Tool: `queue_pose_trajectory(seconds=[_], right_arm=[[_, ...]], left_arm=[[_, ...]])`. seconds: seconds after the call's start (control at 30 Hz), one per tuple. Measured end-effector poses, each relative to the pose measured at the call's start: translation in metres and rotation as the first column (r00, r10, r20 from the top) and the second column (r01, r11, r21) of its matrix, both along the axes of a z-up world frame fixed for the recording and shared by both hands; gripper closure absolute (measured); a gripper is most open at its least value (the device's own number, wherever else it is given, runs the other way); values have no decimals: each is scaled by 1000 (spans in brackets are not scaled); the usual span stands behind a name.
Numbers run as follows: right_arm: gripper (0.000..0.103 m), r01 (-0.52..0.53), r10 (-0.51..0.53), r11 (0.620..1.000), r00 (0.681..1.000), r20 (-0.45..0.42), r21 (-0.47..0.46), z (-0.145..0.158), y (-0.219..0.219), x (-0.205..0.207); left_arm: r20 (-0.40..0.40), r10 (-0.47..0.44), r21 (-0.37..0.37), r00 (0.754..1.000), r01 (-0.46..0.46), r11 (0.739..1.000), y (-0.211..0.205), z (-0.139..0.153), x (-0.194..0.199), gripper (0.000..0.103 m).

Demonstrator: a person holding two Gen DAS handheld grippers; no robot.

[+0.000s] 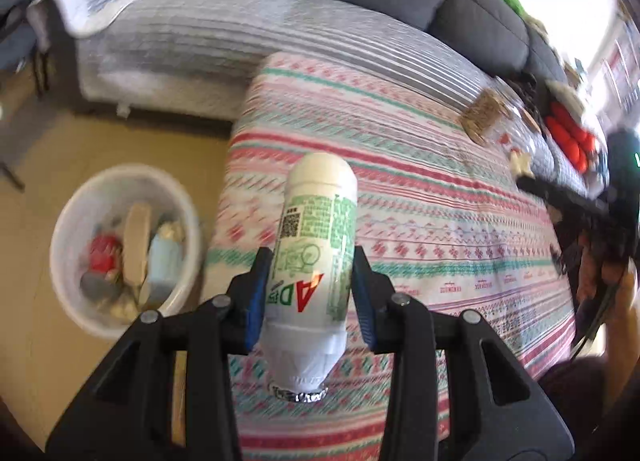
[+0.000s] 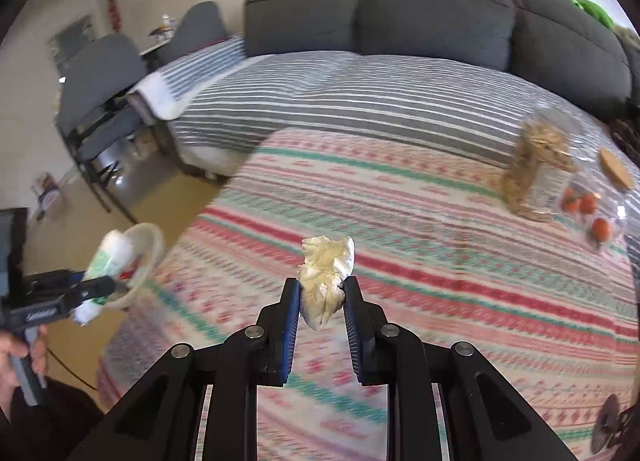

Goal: Collect trash
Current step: 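Drop the white bottle into the bin with the left tool while the right tool drops the tissue in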

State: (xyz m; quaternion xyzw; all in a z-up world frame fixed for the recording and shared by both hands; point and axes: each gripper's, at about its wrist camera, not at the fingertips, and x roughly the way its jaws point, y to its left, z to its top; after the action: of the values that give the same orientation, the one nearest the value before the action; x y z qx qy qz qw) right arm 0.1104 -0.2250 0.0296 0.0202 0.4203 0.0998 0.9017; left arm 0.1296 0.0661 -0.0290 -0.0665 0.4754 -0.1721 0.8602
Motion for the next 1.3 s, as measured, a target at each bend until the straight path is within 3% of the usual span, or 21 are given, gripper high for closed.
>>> queue_pose_trajectory(seconds=[0.13,0.23,0.43,0.6,0.7,0.77,0.83,0.97,1.03,1.17,1.3], right_arm=[[80,-98,98,995,995,-11,-23,-7,46,-3],[80,-170,170,985,985,-23,-37,-15,75,-3],[80,-259,257,965,965,-49,-29,-34,127,-3],[80,-285,283,958,957,-66,-24,-49,157,0],[80,-279,279,960,959,-46,-3,-53,168,4],[80,-267,267,964,963,-42,11,-56,177,9],[80,-255,257,966,965,-52,34,-61,183,14],[80,-260,261,965,963,-69,25,-69,201,18],[80,-263,265,964,962,-74,24,-72,210,24],[80,-266,269,963,960,-80,42,-78,231,39],[79,-270,276,960,957,-93,71,-85,258,55]], left_arm=[[25,100,-2,995,-100,995,46,4,-7,63],[1,174,3,985,-174,985,79,-5,-6,63],[21,278,75,960,-279,957,130,-23,4,63],[37,306,104,951,-309,946,148,-40,15,62],[62,292,66,954,-296,953,152,-42,24,61],[73,308,58,949,-313,948,155,-43,29,41],[80,339,92,937,-345,934,157,-43,28,31],[104,327,177,939,-341,923,159,-34,23,27],[95,341,205,935,-353,913,163,-31,19,13],[74,359,255,930,-366,895,176,-32,8,6],[59,387,247,920,-389,888,190,-32,-1,3]])
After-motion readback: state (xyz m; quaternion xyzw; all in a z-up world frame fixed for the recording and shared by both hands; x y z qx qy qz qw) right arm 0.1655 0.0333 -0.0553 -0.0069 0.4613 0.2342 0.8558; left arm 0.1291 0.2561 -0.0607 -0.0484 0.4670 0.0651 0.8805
